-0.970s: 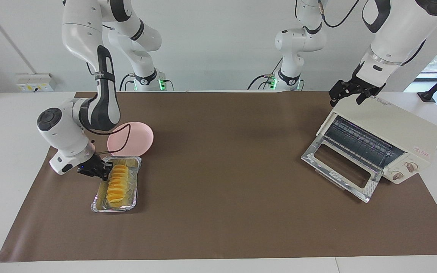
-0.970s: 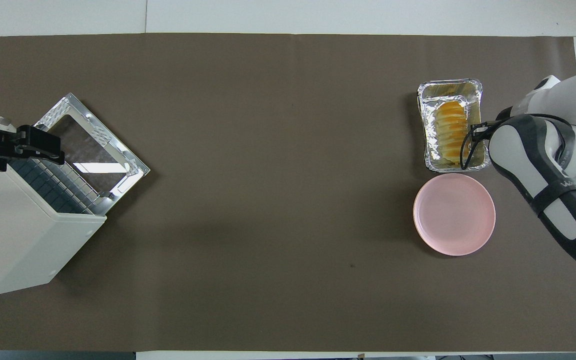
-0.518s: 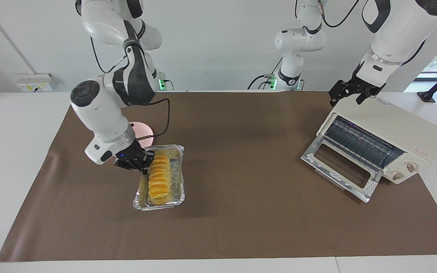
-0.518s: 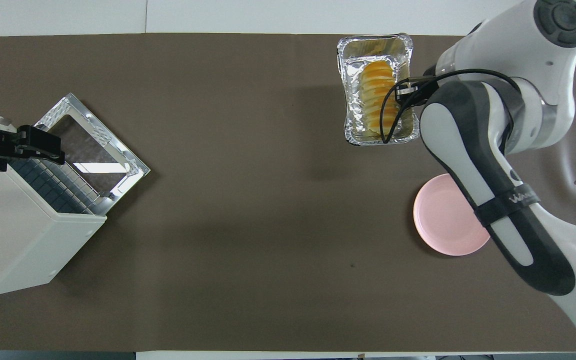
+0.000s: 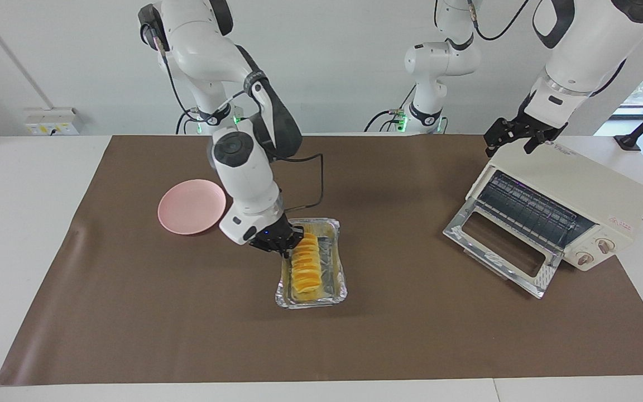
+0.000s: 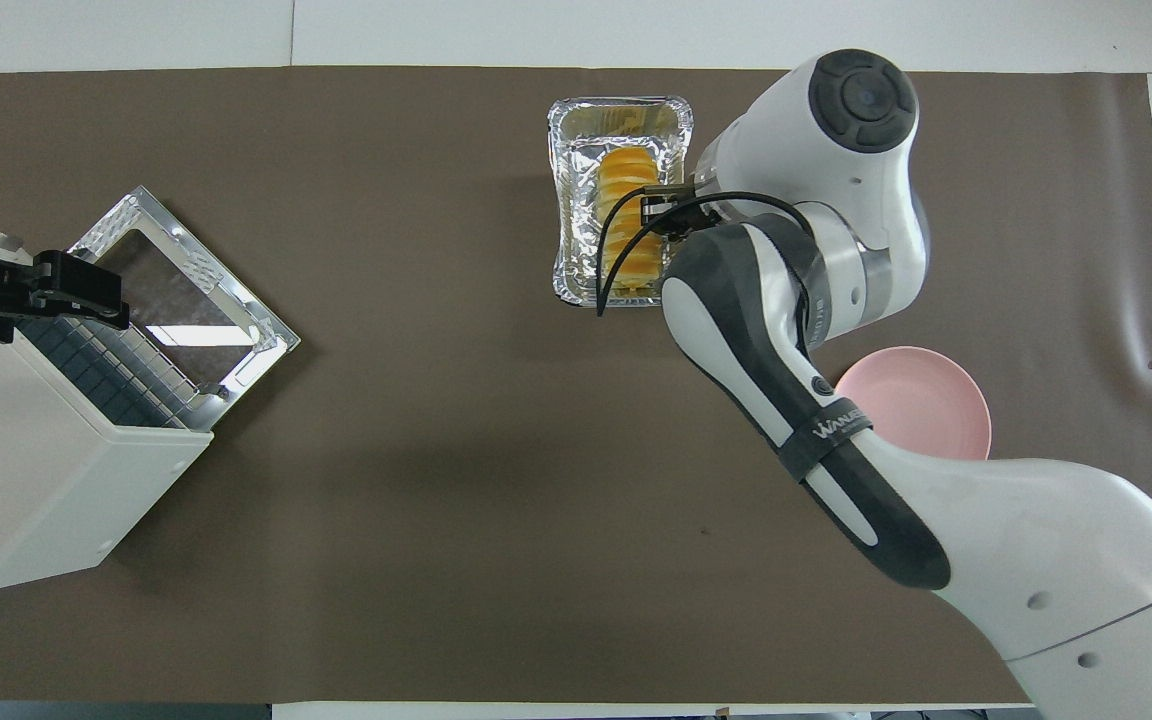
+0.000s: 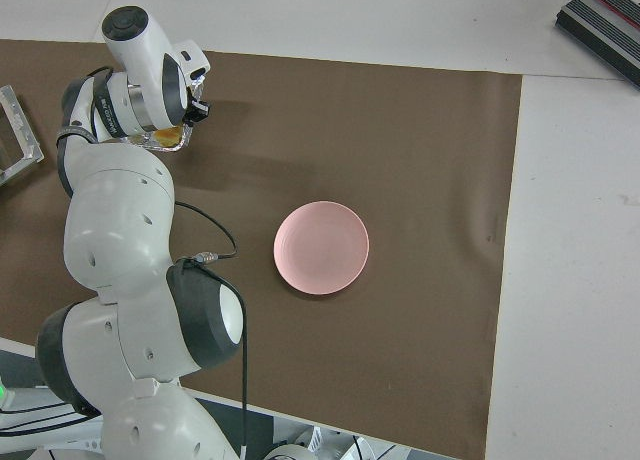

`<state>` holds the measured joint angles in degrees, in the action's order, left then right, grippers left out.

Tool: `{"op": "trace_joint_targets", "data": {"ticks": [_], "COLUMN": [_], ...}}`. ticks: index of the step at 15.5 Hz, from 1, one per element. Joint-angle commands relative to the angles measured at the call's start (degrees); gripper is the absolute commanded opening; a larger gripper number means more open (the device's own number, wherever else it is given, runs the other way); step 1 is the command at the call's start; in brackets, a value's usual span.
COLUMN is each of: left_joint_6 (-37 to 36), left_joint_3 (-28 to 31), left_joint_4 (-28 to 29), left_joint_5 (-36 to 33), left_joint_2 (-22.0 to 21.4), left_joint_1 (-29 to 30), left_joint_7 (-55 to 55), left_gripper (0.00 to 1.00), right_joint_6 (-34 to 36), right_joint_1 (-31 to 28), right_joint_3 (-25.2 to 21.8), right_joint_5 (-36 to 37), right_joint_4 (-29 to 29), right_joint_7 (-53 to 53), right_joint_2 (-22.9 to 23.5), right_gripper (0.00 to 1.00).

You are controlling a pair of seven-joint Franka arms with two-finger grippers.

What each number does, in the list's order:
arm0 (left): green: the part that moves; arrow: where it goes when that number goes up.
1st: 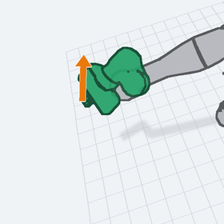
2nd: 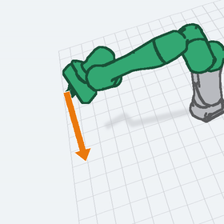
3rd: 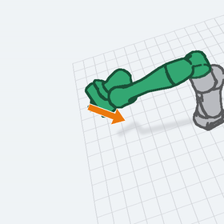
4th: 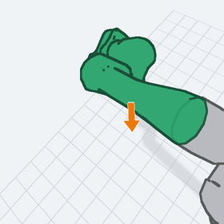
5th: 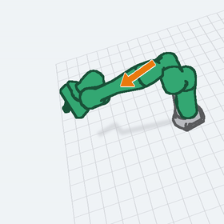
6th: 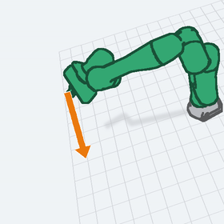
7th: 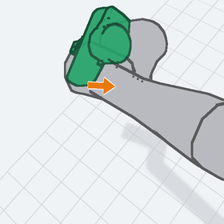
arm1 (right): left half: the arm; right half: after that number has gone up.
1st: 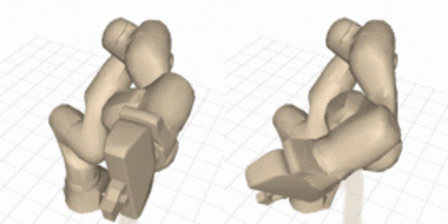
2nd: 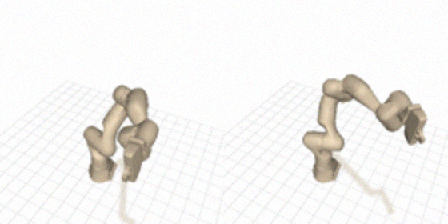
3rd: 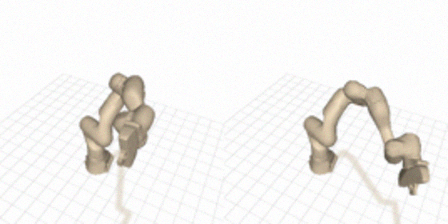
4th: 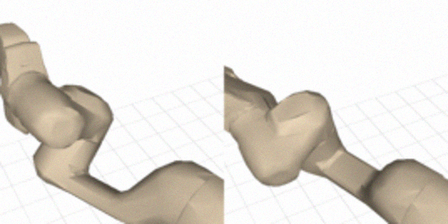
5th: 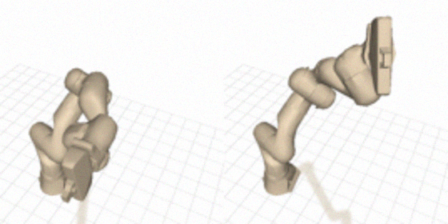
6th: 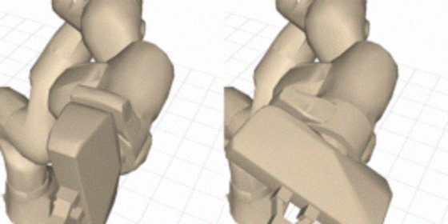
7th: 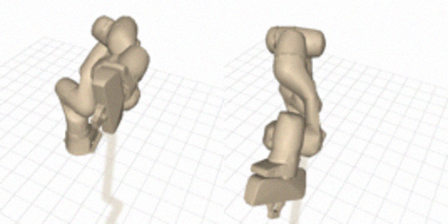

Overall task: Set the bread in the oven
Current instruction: 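Grip the foil tray edge with the right gripper and slide it toward the oven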

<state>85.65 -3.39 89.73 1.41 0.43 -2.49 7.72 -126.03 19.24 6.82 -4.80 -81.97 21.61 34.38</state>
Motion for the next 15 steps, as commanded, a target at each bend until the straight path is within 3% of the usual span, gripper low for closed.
{"op": "trace_joint_targets", "data": {"ticks": [1, 8, 10, 11, 15], "left_joint_6": [-0.13, -0.13, -0.13, -0.13, -0.13], "left_joint_3": [-0.13, -0.13, -0.13, -0.13, -0.13], "left_joint_4": [0.97, 0.97, 0.97, 0.97, 0.97], "left_joint_5": [-0.18, -0.18, -0.18, -0.18, -0.18], "left_joint_2": [-1.14, -1.14, -1.14, -1.14, -1.14], "left_joint_1": [0.38, 0.38, 0.38, 0.38, 0.38], "left_joint_7": [-0.34, -0.34, -0.34, -0.34, -0.34], "left_gripper": [1.0, 1.0, 1.0, 1.0, 1.0], "right_joint_6": [-0.71, -2.21, -2.12, -2.12, 0.59], "right_joint_1": [1.67, 4.31, 4.4, 4.4, 4.05], "right_joint_3": [-0.05, -0.05, -0.05, -0.14, -0.23], "right_joint_5": [0.76, 0.85, 0.85, 0.94, 1.11], "right_joint_4": [2.78, 1.99, 1.55, 1.11, 1.81], "right_joint_7": [1.15, 6.6, 6.69, 6.69, 6.61], "right_joint_2": [3.05, 3.58, 3.41, 3.32, 2.97], "right_gripper": [0.0, 0.02, 0.5, 0.6, 0.62]}}
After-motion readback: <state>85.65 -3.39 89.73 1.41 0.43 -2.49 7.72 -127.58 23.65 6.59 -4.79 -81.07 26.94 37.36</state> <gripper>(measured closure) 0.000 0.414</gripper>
